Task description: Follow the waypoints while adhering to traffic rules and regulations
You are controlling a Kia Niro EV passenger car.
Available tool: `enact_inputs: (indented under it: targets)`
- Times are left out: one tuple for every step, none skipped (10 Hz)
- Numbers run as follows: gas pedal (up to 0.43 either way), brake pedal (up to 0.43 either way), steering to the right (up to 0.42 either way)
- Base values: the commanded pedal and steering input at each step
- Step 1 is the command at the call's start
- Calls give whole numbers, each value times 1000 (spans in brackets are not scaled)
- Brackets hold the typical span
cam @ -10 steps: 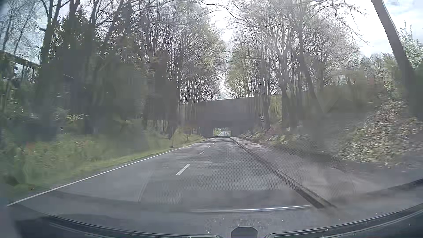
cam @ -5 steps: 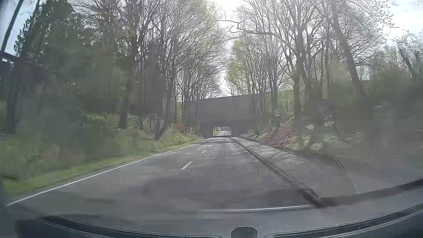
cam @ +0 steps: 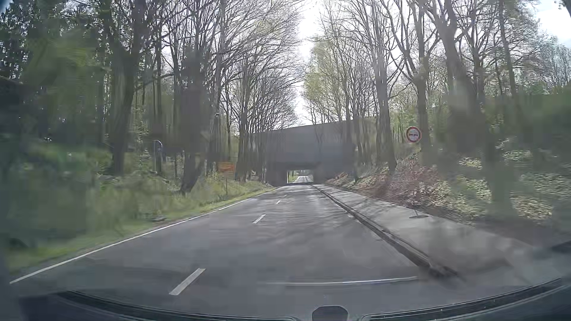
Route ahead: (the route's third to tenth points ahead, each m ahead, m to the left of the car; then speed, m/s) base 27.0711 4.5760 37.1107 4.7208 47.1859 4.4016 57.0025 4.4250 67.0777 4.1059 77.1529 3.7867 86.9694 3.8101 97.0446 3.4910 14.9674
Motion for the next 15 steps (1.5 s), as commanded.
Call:
enact_inputs:
  targets:
    - [79, 0, 0]
    - [79, 0, 2]
    - [79, 0, 2]
    - [79, 6, 2]
    - [87, 0, 2]
    - [98, 0, 2]
    - [110, 0, 2]
    - [118, 6, 1]
    - [118, 0, 1]
    - [118, 0, 1]
    - [118, 0, 1]
    - [118, 0, 0]
    - [130, 0, 0]
    - [138, 0, -1]
    - [138, 0, -2]
